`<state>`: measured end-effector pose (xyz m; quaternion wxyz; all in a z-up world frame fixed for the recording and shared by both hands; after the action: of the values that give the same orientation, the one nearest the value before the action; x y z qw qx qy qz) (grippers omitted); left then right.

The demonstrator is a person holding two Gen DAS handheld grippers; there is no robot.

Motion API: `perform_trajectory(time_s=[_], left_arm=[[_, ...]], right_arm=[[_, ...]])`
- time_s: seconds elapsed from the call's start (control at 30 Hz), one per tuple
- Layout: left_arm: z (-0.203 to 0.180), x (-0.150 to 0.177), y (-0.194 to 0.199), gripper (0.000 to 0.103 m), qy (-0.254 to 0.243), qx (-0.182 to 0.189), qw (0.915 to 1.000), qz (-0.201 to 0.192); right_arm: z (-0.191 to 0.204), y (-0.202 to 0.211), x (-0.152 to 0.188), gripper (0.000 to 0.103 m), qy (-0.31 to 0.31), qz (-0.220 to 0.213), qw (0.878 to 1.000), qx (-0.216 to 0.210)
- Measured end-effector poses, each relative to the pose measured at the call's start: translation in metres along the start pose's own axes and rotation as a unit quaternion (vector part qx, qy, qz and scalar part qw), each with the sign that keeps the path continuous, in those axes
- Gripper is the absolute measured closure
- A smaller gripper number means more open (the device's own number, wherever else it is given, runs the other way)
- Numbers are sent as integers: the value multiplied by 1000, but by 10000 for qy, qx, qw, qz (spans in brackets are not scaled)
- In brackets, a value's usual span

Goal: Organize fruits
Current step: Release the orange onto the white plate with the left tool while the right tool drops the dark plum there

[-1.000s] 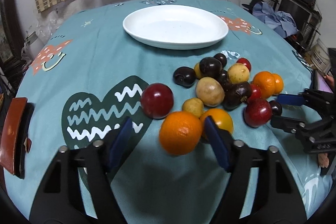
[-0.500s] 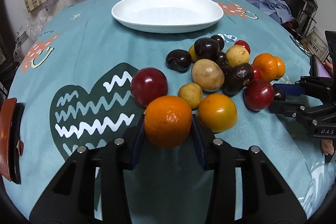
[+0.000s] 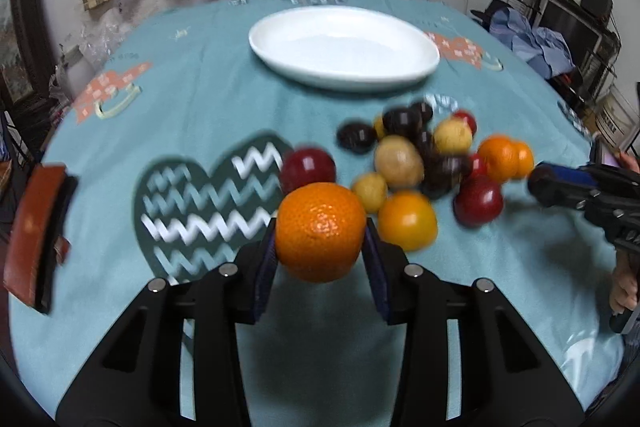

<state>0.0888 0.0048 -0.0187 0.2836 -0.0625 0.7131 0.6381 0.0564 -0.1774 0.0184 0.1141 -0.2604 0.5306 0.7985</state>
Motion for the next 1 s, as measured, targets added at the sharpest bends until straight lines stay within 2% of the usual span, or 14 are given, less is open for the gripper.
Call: perform_trajectory(time_s=[0.17,0.3,0.43,0.57,0.7,0.77,0.87,1.0], left_arm=[[-1,-63,15,62,-34,-57,9996,-258],[-6,-114,-8,62,-44,-210,9995,-253],[3,-150,-56,62,154,-169,9997,71],[11,-162,-86,62,189,-155,9993,277],[13,-164,-95,60,153,-146,9995,228],[11,-162,-92,59,157,-144,9996,190],[13,-159,-78,48,183,-247,9995,54],[17,-145,-52,47,274,-279,9992,-62]], right_arm=[[-12,25,-68,76,-231,-521,9983,-83],[-27,-14,-119,76,-479,-405,9980,46],[-53,-79,-149,76,-743,24,9969,261],[-65,-110,-159,76,-808,235,9957,390],[-71,-117,-160,75,-874,304,9946,474],[-72,-113,-156,75,-896,278,9944,491],[-71,-104,-157,75,-921,221,9941,523],[-62,-86,-162,75,-894,72,9941,606]])
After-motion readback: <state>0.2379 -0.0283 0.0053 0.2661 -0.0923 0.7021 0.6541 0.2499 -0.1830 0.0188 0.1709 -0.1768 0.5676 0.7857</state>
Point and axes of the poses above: each gripper's, at about its wrist camera, not at the fingertips, and y roughly against the way its jaws point, z to its left, x to its underside, the point moved 3 cm from there along -y, roughly the way its jaws point, and after that the axes turned 11 degrees about z, right-handed, at the moved point
